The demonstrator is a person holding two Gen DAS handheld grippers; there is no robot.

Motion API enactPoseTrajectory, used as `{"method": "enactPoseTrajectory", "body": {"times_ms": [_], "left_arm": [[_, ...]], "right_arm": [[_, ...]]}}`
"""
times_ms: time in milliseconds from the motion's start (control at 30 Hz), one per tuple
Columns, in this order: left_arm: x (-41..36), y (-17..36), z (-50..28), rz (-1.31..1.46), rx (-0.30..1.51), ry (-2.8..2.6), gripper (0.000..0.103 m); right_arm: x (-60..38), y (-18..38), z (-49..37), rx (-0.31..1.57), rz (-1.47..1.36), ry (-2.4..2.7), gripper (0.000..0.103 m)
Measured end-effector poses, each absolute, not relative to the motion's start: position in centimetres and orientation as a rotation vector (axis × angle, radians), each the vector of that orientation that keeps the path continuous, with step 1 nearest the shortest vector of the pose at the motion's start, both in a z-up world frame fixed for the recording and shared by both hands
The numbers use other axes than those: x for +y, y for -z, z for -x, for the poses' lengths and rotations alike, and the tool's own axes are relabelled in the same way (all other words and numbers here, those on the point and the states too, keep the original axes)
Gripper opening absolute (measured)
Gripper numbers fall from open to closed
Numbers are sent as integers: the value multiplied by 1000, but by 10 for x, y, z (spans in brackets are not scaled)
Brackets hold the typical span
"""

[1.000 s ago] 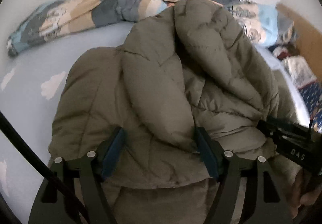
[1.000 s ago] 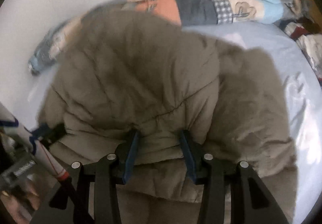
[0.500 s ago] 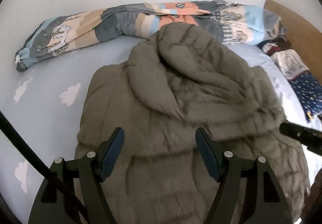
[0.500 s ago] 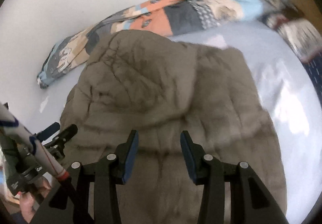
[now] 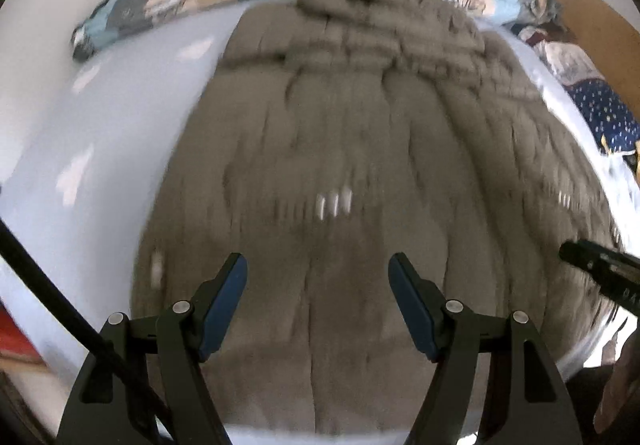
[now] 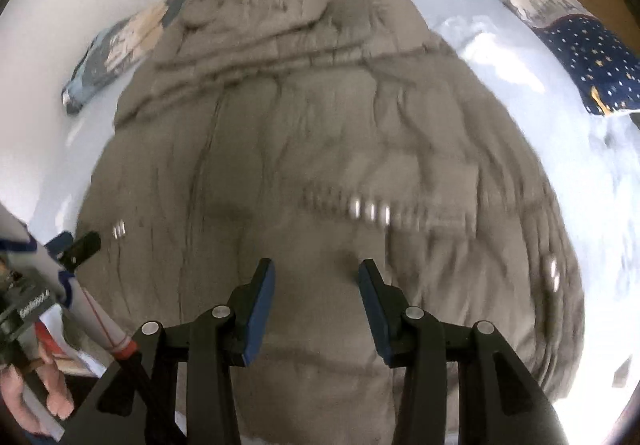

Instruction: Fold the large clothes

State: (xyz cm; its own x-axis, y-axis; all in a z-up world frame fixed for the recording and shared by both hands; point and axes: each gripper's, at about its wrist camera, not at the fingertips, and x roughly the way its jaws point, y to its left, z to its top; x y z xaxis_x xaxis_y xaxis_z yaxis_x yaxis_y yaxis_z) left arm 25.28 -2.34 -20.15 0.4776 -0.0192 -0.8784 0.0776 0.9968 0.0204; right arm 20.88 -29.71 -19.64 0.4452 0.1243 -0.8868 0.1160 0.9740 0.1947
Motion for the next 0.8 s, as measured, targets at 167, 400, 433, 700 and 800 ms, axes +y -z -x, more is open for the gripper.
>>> {"method": "enactPoseTrajectory", "body": {"times_ms": [167,400,433,700,800], "left_arm": [[-15,235,-227,-80,1126,32,73],[-20,246,-208,-161,1030,24,76],[-21,248,-205,-177,1012,16,77],[-19,256,-198,-202,912,-21,93],[-18,257,-199,-208,899,-14,95]], "right_arm": [[-280,214,-175,1137,-172,0,49],[-275,234,-159,1120,-98,-4,58],[-277,234,-158,1117,-110,-7,58],[-280,241,-150,1062,-123,-28,62],[-280,241,-149,1052,-120,-33,63]]}}
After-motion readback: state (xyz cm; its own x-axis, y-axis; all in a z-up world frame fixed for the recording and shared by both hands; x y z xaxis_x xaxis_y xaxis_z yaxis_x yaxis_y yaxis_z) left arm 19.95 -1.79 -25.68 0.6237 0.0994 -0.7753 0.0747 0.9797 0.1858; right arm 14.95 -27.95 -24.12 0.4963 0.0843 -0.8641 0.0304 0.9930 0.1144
